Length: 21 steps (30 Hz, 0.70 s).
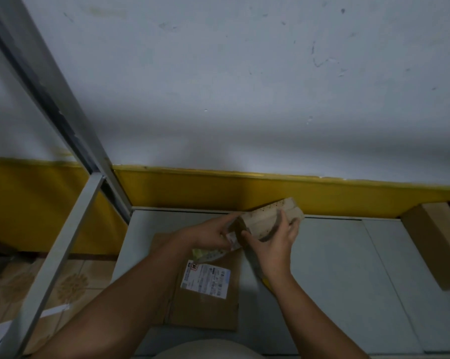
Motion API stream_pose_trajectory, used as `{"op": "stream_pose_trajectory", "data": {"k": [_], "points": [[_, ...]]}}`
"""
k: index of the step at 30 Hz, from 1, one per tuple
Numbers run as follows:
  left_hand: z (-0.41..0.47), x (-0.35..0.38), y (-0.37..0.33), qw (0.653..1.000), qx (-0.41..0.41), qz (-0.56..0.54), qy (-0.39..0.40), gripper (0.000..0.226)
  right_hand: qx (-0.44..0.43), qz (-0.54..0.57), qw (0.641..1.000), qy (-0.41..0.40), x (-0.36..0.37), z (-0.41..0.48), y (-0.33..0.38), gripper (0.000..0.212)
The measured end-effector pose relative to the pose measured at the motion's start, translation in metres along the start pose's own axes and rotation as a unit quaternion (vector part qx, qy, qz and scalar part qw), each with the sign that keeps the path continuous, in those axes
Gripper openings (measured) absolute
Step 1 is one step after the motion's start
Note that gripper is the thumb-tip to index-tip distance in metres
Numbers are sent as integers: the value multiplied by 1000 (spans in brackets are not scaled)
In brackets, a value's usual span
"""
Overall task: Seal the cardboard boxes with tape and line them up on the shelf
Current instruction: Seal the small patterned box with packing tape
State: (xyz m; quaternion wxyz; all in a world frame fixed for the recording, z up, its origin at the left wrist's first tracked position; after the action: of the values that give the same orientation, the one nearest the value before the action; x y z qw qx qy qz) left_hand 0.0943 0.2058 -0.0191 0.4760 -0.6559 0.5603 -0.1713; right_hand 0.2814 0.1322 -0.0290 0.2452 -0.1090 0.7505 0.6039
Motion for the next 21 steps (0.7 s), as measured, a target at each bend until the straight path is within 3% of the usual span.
{"op": "stream_pose_trajectory", "data": {"k": [2,6,12,16,21], "points": [[1,3,-6,1000,12,12,-1,96,33,62,997,-2,-3,-3,-3,125],[-8,9,-17,999,33,20,-5,94,-17,99,995,1,-5,-7,-10,118],[-58,26,-34,995,70,-8,-63,81,-81,58,993,61,-11,-15,15,92],[-92,41,-19,994,58,-23,-90,87,-132,29,985,108,-6,-24,34,66],[-113,58,6,992,52,-57,-105,89,-179,-49,970,160,18,-29,35,58]]}}
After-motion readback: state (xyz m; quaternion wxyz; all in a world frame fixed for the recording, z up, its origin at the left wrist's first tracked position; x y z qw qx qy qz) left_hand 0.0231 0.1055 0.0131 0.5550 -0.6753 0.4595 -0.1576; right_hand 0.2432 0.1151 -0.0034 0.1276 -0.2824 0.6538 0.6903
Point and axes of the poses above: each hand's wrist, its own z-axis towards the middle knuckle, its own x-axis out of the palm, y = z × x, the point moved 3 cm from there along z, towards the middle knuckle, and after that the axes turned 14 degrees about y, right-handed, at the moved point
